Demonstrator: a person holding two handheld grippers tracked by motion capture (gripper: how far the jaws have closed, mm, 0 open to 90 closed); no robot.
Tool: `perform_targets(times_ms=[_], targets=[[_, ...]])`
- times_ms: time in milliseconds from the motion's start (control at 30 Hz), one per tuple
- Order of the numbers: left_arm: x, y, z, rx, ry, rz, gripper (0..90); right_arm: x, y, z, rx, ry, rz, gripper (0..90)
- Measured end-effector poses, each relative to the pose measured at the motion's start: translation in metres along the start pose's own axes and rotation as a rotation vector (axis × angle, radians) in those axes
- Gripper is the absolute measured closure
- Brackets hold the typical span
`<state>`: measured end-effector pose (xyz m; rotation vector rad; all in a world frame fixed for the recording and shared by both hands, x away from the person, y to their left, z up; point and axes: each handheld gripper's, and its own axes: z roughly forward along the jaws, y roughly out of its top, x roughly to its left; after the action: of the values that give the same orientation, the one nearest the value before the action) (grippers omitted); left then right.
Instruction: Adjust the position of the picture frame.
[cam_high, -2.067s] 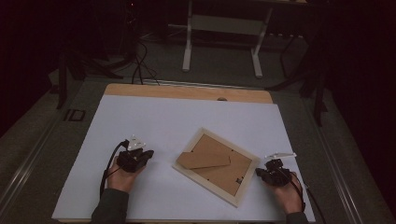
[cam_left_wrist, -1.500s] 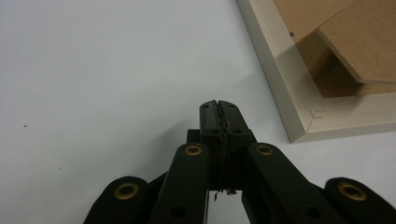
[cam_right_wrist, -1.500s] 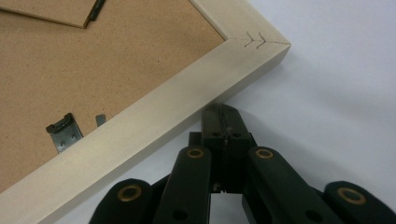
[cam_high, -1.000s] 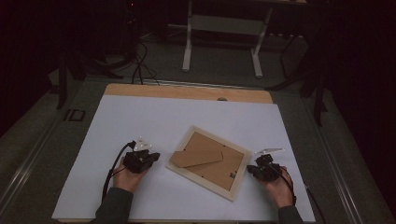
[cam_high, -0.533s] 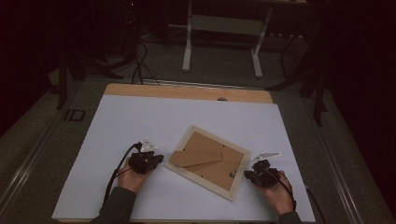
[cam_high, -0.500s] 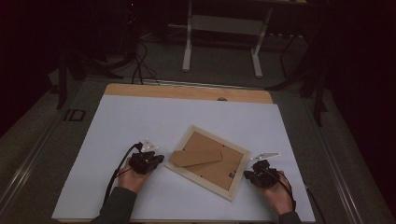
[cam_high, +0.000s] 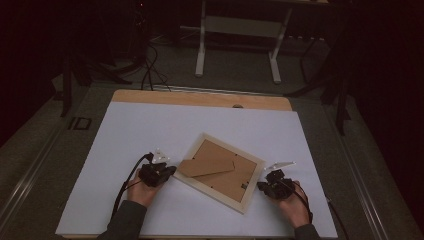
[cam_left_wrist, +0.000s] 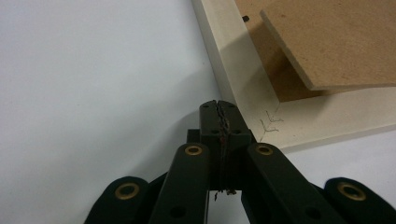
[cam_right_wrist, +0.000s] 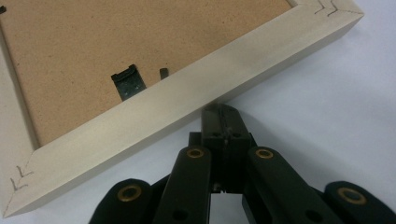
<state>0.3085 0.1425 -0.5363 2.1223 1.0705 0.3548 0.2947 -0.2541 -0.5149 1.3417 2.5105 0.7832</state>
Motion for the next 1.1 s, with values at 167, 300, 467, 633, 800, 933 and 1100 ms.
perform_targets(times_ms=[167,300,467,633,800,933,1100], targets=[[-0.001,-0.001,-0.001,0.003,0.007,0.000,90.0,-0.001,0.004,0.003,-0.003,-0.003,0.004,90.0],[-0.002,-0.002,-0.003,0.005,0.005,-0.004,90.0,-0.001,0.008,0.005,-0.006,-0.003,0.010,90.0],[-0.002,-0.003,-0.004,0.008,0.007,-0.003,90.0,-0.001,0.012,0.008,-0.008,-0.003,0.014,90.0],[-0.003,-0.004,-0.005,0.007,0.008,-0.005,90.0,0.003,0.011,0.009,-0.012,-0.017,0.012,90.0],[-0.003,-0.004,-0.005,0.006,0.012,-0.006,90.0,0.007,0.009,0.006,0.002,-0.001,-0.008,90.0],[-0.003,-0.004,-0.005,0.008,0.013,-0.005,90.0,0.009,0.008,0.005,0.009,0.006,-0.012,90.0],[-0.004,-0.004,-0.005,0.008,0.019,-0.007,90.0,0.007,0.011,0.007,0.007,0.009,-0.003,90.0]])
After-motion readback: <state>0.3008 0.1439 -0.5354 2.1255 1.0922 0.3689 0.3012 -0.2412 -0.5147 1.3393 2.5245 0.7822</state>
